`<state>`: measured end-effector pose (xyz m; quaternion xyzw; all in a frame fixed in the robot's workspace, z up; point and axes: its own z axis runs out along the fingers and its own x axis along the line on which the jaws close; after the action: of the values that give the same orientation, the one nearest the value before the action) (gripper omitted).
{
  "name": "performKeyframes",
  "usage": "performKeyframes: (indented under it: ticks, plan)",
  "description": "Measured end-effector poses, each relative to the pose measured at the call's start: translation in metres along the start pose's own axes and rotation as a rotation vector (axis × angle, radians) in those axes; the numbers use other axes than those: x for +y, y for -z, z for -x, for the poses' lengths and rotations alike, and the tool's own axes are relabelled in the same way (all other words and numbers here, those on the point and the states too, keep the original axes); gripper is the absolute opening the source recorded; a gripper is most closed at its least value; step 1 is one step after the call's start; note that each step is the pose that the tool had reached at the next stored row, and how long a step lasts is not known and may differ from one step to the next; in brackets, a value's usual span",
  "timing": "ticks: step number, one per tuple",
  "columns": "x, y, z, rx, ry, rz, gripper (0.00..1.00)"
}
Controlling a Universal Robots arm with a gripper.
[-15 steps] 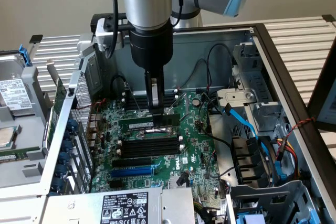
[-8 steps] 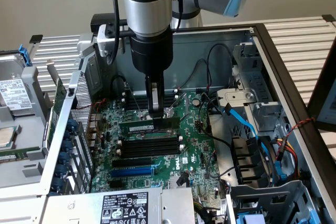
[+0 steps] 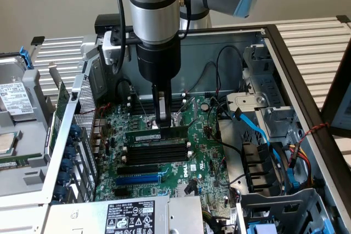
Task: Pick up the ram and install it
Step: 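Insert the ram into the slot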
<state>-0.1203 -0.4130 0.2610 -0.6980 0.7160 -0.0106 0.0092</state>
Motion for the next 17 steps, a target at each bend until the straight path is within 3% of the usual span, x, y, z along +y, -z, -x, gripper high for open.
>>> performKeyframes:
  ticks: [7,17]
  plan:
    - [0.0002,-0.0103,0.000,-0.0001,0.000,0.0000,0.12]
    - [0.0004,-0.0173,-0.003,0.0000,0.000,-0.0003,0.12]
